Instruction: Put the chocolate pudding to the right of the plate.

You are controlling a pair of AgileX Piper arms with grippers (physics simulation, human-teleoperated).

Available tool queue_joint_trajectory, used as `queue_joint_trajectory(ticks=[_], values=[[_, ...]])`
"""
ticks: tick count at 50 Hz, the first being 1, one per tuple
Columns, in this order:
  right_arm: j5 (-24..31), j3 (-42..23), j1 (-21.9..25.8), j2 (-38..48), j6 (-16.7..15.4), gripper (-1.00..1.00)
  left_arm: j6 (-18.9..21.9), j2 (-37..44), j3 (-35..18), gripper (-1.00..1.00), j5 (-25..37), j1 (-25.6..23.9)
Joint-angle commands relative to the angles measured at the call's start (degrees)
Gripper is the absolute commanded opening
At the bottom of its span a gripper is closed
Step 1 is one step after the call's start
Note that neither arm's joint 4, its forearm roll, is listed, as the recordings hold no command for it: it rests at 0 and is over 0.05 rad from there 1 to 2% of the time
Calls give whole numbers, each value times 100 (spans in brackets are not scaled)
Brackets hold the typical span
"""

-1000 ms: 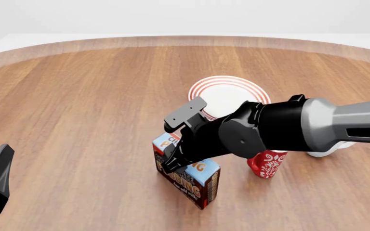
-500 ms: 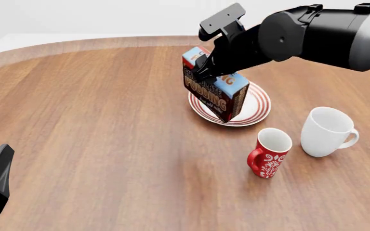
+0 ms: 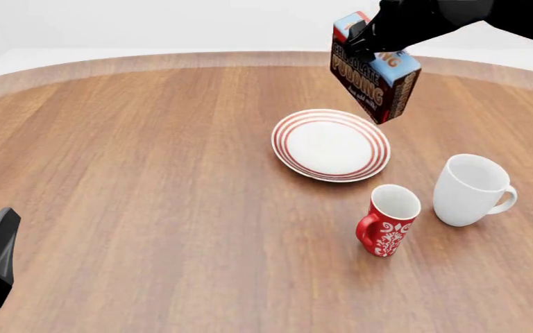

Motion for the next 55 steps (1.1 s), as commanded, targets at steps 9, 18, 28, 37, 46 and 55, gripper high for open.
queue_joint_trajectory(ticks=[9,18,28,37,46,55], values=[[216,-859,-970,623,19,-100,0,0,0,100,0,0],[25,-808,-1414,907,57,-100,0,0,0,100,0,0],[-220,-557,-1696,1082,138,-100,0,0,0,100,0,0],[-491,-232,-1924,1169,182,-100,0,0,0,100,0,0],[-734,-120,-2143,1463,222,-100,0,0,0,100,0,0],[-833,-88,-2279,1632,236,-100,0,0,0,100,0,0]])
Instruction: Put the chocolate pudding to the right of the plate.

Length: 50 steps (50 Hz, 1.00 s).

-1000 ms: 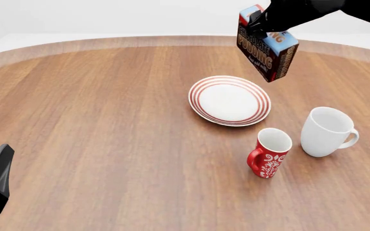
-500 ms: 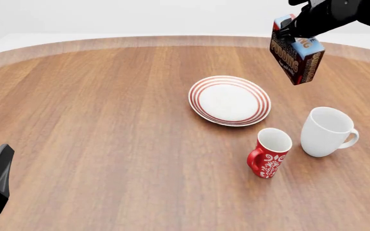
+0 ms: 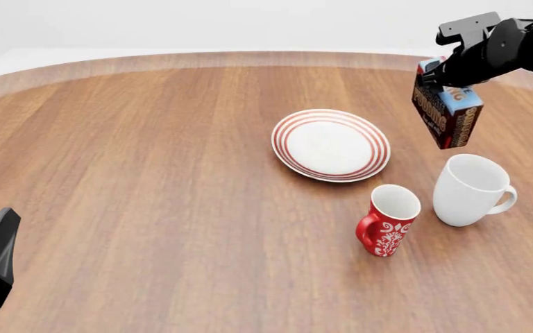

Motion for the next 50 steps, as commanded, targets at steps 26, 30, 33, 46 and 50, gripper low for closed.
queue_joint_trajectory(ticks=[26,30,33,46,50], values=[[-511,266,-310,625,193,-100,0,0,0,100,0,0],[-582,268,-359,722,218,-100,0,0,0,100,0,0],[-620,280,-373,747,230,-100,0,0,0,100,0,0],[-585,97,-481,1012,291,-100,0,0,0,100,0,0],[-495,48,-534,1108,299,100,0,0,0,100,0,0]])
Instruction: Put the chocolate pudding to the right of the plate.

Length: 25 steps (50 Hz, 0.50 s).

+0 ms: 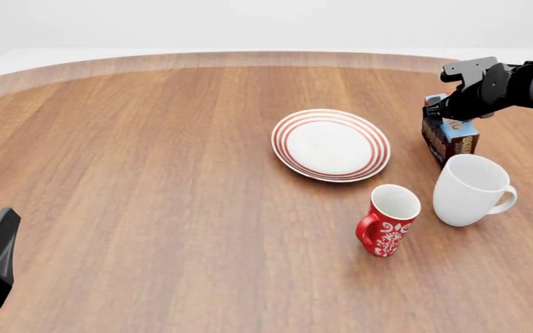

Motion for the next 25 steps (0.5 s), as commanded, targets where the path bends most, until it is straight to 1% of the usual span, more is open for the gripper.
queue_joint_trajectory(ticks=[1,9,10,12,15,16,17,21,22,23,24,25], values=[[67,-92,-69,200,145,100,0,0,0,100,0,0],[247,-191,-40,-38,141,100,0,0,0,100,0,0],[259,-185,-28,-127,122,100,0,0,0,100,0,0],[345,-200,88,-330,218,100,0,0,0,100,0,0],[385,-202,150,-508,219,100,0,0,0,100,0,0],[415,-218,171,-755,131,100,0,0,0,100,0,0],[539,-341,236,-946,154,100,0,0,0,100,0,0],[897,-806,401,-1495,64,100,0,0,0,100,0,0],[1129,-1056,589,-1606,243,100,0,0,0,100,0,0],[1180,-1150,563,-1678,180,100,0,0,0,100,0,0],[1273,-1317,561,-1823,39,100,0,0,0,100,0,0],[1276,-1321,561,-1821,39,100,0,0,0,100,0,0]])
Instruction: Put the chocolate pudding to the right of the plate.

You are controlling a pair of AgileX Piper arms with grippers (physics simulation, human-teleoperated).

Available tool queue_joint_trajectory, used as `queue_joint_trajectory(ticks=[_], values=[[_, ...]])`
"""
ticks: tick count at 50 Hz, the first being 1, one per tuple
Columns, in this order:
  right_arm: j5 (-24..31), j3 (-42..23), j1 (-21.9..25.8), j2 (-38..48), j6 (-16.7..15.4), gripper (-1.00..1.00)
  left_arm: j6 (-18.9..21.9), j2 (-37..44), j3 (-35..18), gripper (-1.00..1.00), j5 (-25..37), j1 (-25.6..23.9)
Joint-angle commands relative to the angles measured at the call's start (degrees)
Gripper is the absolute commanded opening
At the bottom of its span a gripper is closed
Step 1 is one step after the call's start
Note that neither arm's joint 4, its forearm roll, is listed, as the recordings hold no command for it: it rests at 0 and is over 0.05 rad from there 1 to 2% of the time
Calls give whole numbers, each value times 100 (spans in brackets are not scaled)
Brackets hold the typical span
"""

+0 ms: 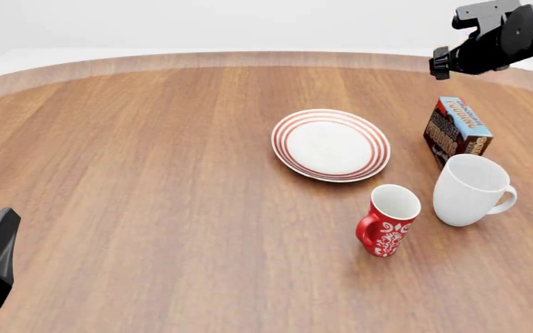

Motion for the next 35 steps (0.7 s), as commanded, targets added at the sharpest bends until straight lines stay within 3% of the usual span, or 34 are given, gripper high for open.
queue_joint_trajectory(ticks=[1,5,11,13,14,18,22,35], values=[[742,-902,377,-1007,-73,100,0,0,0,100,0,0],[1339,-1966,578,-1695,-241,100,0,0,0,100,0,0],[1780,-2683,730,-2287,-681,100,0,0,0,100,0,0],[1527,-2401,594,-2666,-1173,100,0,0,0,100,0,0],[1151,-1985,461,-2992,-1508,100,0,0,0,100,0,0],[161,-864,458,-3953,-1942,100,0,0,0,100,0,0],[16,-467,675,-4166,-1902,100,0,0,0,100,0,0],[-186,-335,1262,-4155,-1561,100,0,0,0,100,0,0]])
